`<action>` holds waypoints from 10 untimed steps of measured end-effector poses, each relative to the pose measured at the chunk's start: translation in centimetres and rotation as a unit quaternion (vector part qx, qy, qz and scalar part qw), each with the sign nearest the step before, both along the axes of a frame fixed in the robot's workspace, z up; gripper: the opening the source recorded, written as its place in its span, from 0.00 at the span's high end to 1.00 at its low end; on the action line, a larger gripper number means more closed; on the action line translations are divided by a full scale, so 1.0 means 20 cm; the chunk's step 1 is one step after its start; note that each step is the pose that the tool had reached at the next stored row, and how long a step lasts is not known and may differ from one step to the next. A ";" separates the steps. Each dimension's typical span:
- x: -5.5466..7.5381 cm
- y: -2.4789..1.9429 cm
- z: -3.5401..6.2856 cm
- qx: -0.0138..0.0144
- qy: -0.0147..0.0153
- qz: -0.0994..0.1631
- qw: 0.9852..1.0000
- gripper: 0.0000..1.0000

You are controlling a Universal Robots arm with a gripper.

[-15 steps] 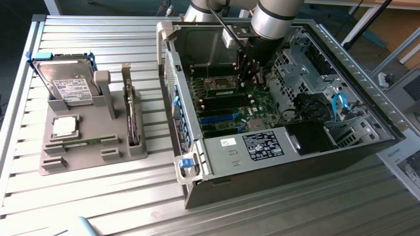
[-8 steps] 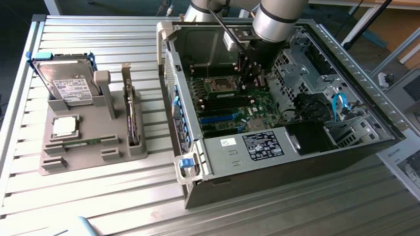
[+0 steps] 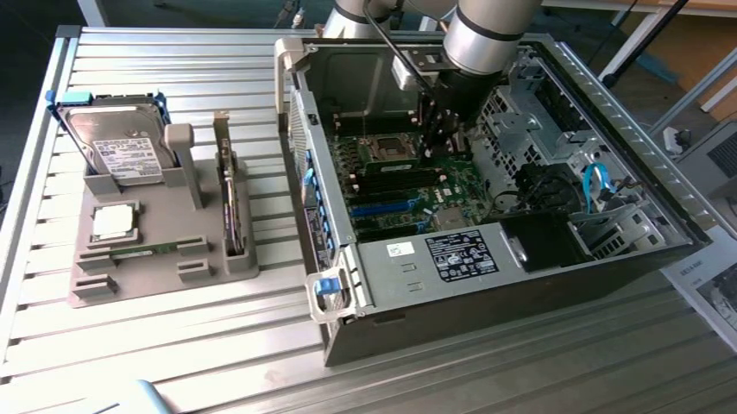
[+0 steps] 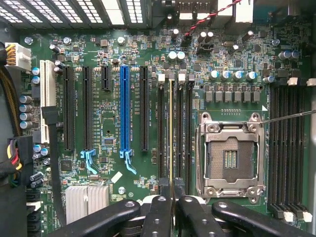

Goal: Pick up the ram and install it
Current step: 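Insert the ram into the slot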

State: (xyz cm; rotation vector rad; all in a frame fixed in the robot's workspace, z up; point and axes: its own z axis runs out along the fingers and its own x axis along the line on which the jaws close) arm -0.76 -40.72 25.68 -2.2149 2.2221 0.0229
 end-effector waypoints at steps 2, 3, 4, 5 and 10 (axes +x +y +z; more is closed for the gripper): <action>0.00 0.000 0.000 0.000 0.000 0.000 1.000 0.88; 0.00 0.000 0.000 0.000 0.000 0.000 1.000 0.88; 0.00 0.000 0.009 0.000 0.000 0.000 1.000 0.88; 0.00 0.000 0.030 0.000 0.001 0.000 1.000 0.88; 0.00 0.000 0.030 0.000 0.001 0.000 1.000 0.88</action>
